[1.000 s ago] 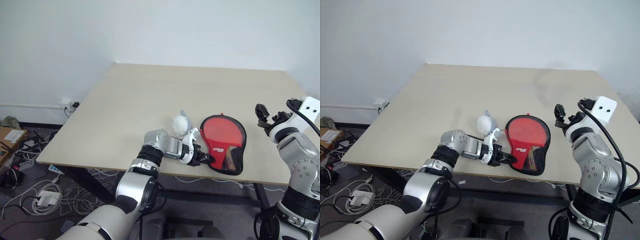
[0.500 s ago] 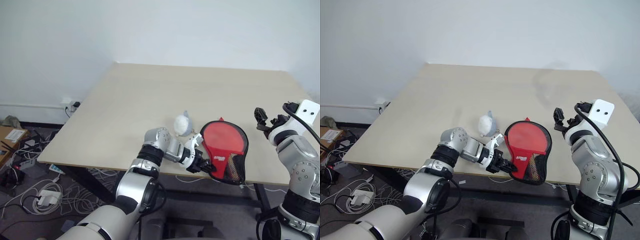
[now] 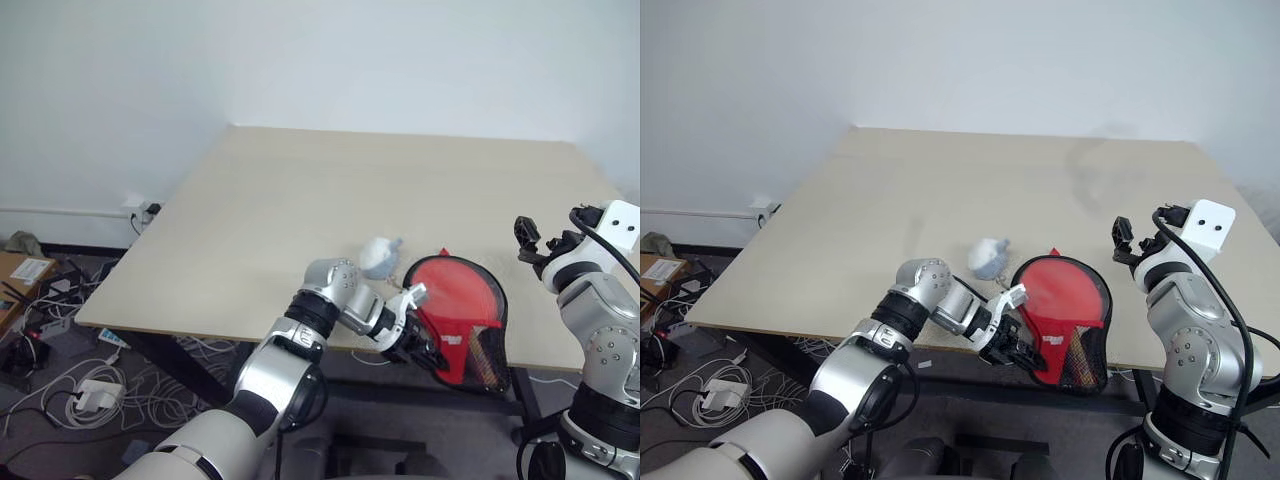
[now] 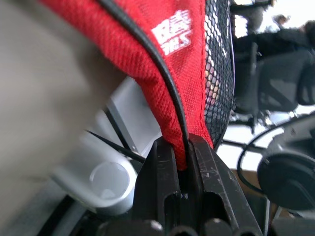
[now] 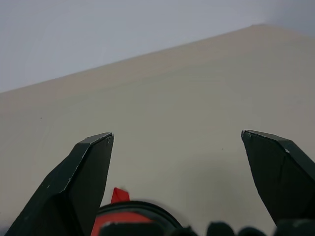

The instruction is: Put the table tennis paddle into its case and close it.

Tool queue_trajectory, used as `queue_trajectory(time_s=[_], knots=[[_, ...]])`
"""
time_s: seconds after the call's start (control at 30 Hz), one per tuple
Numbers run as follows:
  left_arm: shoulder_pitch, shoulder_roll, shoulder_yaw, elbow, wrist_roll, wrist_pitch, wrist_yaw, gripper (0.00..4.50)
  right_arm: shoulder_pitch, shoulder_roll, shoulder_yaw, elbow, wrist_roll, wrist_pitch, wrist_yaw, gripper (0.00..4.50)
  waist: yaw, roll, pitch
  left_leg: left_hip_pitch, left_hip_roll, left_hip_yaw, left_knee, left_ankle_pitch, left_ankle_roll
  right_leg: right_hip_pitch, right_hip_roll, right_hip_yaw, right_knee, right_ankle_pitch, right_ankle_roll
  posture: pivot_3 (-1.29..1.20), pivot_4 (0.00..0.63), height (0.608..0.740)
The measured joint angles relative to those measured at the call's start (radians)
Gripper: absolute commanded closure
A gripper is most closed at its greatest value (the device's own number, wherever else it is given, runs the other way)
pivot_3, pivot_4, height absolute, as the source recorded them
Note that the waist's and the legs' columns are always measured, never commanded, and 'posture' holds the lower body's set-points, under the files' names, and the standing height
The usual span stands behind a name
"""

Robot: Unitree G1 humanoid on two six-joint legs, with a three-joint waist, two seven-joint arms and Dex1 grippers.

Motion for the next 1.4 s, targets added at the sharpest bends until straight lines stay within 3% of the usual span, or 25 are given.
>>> queue_trajectory(time_s=[0.3,0.33,0.57,0.8,1.2,1.4], knots=[[0.005,0.001,-0.157,-0.098,-0.056,-0.003,-0.083,4.46,-0.009,-0.017,0.012,0.027,-0.011,0.0,0.001,0.0,0.0,0.001,0.0,0.0,0.0,0.001,0.0,0.0,0.0,0.0,0.0,0.001,0.0,0.0,0.0,0.0,0.0,0.715],[0.007,0.001,-0.178,-0.122,-0.057,-0.011,-0.094,3.94,-0.012,-0.017,0.017,0.032,-0.012,-0.001,0.001,0.0,0.0,0.001,0.0,0.0,0.0,0.001,0.0,0.0,0.0,0.0,0.0,0.002,-0.001,0.0,0.0,0.0,0.0,0.715],[0.008,0.002,-0.201,-0.143,-0.057,-0.011,-0.118,1.73,-0.025,-0.018,0.039,0.04,-0.024,-0.001,0.005,0.0,-0.001,0.001,0.0,0.0,0.0,0.001,0.0,0.0,0.0,0.0,0.001,0.005,-0.001,0.0,0.0,0.0,0.0,0.715],[0.009,0.011,-0.183,-0.155,-0.049,-0.042,-0.154,1.73,-0.025,-0.03,0.042,0.043,-0.027,0.009,0.03,0.0,0.0,0.001,0.0,0.0,0.0,0.001,0.0,0.0,0.0,0.0,0.001,0.005,-0.001,0.0,0.0,0.0,0.0,0.715],[0.113,0.358,-0.243,-0.495,-0.006,-0.273,-0.387,1.73,0.095,-0.116,0.172,0.01,0.03,0.128,0.2,0.0,0.0,0.001,0.001,0.0,-0.001,0.0,-0.001,0.001,-0.001,-0.001,0.003,0.008,-0.002,0.0,0.0,0.0,0.0,0.715],[0.111,0.407,-0.214,-0.441,0.094,-0.452,-0.4,1.73,0.156,-0.086,0.244,0.026,0.016,0.094,0.234,0.0,0.001,0.0,0.001,0.0,-0.001,-0.001,-0.001,0.001,-0.001,-0.001,0.003,0.008,-0.001,0.0,0.0,0.0,0.0,0.715]])
